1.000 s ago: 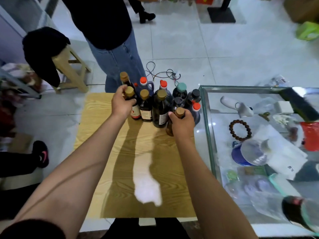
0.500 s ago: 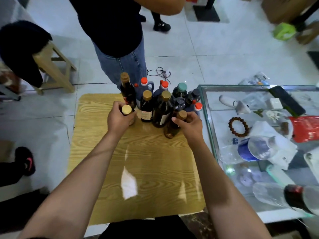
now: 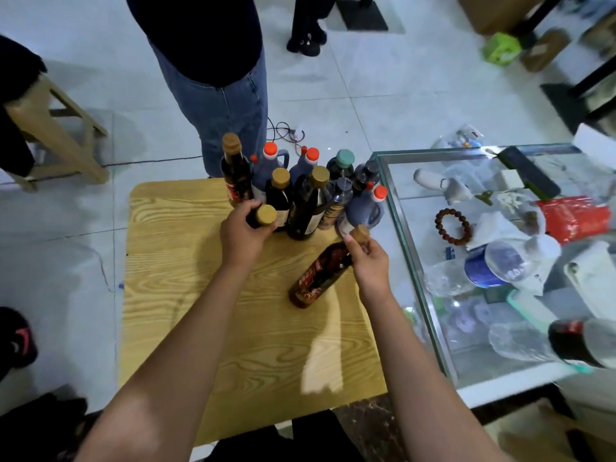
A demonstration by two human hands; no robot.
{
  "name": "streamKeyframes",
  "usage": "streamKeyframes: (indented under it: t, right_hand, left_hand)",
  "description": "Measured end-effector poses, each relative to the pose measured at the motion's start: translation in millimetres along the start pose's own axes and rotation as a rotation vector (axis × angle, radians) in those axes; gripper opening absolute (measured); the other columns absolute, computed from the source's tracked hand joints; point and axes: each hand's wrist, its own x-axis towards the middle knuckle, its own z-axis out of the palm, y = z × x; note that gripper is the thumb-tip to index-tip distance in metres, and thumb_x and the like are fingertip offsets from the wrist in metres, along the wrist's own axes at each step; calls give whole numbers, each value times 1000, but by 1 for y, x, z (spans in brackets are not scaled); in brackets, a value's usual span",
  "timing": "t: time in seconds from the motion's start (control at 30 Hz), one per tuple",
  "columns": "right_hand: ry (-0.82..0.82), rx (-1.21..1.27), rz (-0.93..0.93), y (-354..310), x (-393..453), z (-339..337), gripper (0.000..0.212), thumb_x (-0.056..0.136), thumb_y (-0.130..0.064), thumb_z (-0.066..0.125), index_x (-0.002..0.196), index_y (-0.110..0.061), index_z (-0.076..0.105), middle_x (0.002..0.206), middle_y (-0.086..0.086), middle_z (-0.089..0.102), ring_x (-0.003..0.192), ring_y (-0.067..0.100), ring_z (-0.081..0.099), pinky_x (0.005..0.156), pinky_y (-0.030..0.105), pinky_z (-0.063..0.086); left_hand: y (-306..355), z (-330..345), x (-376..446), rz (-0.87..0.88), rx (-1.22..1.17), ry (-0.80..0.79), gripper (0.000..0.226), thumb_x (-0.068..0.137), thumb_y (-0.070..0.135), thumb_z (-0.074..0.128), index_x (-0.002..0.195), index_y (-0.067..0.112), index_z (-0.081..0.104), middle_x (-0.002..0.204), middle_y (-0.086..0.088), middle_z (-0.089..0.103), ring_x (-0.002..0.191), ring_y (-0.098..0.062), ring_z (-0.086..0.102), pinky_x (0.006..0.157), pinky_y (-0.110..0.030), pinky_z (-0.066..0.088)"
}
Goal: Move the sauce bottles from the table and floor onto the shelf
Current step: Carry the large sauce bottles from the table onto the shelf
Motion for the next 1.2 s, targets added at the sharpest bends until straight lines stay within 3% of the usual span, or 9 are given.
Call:
streamKeyframes:
  t: [0.07,0.13,0.3,0.47,0.6,0.77,0.83,0.97,1.2]
  right_hand:
    - [67,117,89,8,-2,-1,47,82,-22,81,118,2,60,96,7,73,94,19,70,87,36,57]
    - [99,212,141,17,-6,-7,62,78,-22,84,123,10,54,93,9,69,89,21,69,86,42,57]
    - [78,332,124,16,-33,-27,45,81,-19,79,113,7,62,99,15,70,87,21,68,80,36,53]
    - [-44,354,-25,-22,-74,-63,44,78,-27,77,110,1,66,101,17,70,89,25,64,84,37,50]
    - [-26,366,-150,-42,-119,-108,37,80,-34,75,103,-6,72,100,19,70,90,26,63,87,43,50]
    - [100,526,-214,-56,-180,-177,23,80,-29,76,95,-12,75,92,18,68,87,29,60,82,40,50]
    - [161,599,-237,-54,-213,-214,14,87,-20,72,96,-10,74,89,16,69,86,29,60,81,39,51]
    - [324,653,-343,-48,-280,-294,29,88,-18,72,110,1,71,96,19,69,86,28,60,82,39,51]
    - [602,592,-510,-18,-399,-427,24,85,-20,75,108,-12,76,96,9,74,87,21,65,87,42,51]
  left_hand:
    - [-3,5,-3,41,-7,-81,50,70,25,85,116,16,68,119,4,67,110,-10,60,95,-25,46]
    - [2,5,-12,38,-52,-101,42,71,29,84,110,19,71,108,7,71,100,-3,64,89,-24,51]
    - [21,5,-43,27,-101,-234,22,73,40,81,87,25,72,79,17,69,75,-1,66,66,-26,53]
    - [61,17,-83,149,-55,-495,23,72,34,83,83,43,65,82,28,67,80,12,62,72,-19,50]
    - [98,25,-118,100,-227,-621,48,58,36,88,97,38,61,100,8,71,96,-8,67,80,-25,52]
    - [157,36,-200,189,-375,-698,31,73,5,80,95,18,62,100,-1,72,100,-17,66,85,-25,51]
    - [178,42,-242,221,-438,-729,29,74,6,79,99,12,65,104,-6,73,101,-19,68,89,-29,52]
    - [221,61,-323,296,-522,-776,20,82,6,71,102,12,71,93,5,75,89,-11,67,81,-21,51]
    - [278,109,-492,415,-581,-1032,14,88,19,68,102,19,71,99,3,75,97,-14,69,83,-24,51]
